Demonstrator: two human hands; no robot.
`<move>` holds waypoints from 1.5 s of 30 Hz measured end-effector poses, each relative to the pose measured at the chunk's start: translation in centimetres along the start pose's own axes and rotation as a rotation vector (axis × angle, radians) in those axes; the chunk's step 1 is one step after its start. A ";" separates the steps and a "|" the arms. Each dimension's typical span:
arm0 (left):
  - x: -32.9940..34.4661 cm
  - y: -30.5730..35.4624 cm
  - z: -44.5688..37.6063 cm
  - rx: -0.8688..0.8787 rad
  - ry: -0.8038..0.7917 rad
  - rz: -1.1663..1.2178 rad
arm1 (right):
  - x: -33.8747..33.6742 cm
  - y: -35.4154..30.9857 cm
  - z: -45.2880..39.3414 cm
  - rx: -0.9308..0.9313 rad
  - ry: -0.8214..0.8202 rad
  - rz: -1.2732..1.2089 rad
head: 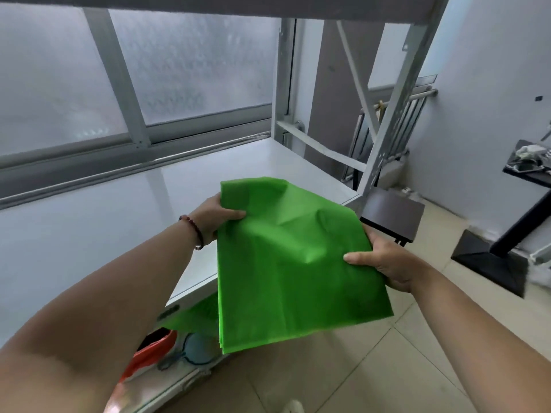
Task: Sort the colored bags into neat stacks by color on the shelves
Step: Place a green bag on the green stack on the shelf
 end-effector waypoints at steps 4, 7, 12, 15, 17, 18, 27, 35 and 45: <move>1.7 -0.9 -6.4 -0.206 -0.130 -0.062 | -5.6 -1.7 -6.0 0.044 -0.051 -0.029; 2.3 0.3 -10.2 -0.200 -0.109 -0.096 | -8.6 -4.0 -9.4 0.041 -0.098 -0.053; 1.9 5.9 -15.5 0.131 0.177 0.059 | -13.1 -9.0 -16.3 -0.146 -0.152 -0.178; 0.9 2.6 -18.4 0.090 0.314 0.026 | -14.4 -8.1 -21.9 -0.096 -0.084 -0.076; 0.4 -2.6 -20.2 -0.099 0.437 -0.083 | -15.3 -5.1 -25.6 0.011 0.031 0.111; 0.0 -4.8 -21.2 -0.172 0.503 -0.127 | -15.9 -3.5 -27.0 0.069 0.095 0.212; 0.8 -3.8 -28.4 0.109 0.523 -0.306 | -19.9 -3.7 -34.0 -0.053 0.422 0.857; -0.1 -2.6 -31.2 0.073 0.583 -0.619 | -20.1 -4.1 -37.1 -0.053 0.418 1.111; -0.1 -0.9 -26.9 -0.162 0.590 -0.691 | -20.2 -5.4 -34.8 0.014 0.315 1.392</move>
Point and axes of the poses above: each hand's wrist, its own z-axis away from the middle knuckle, its own x-axis out of the palm, y = z × x, the point moved 5 cm from there along -z, towards the middle knuckle, and after that the axes turned 6 degrees about x, right-handed, at the moved point
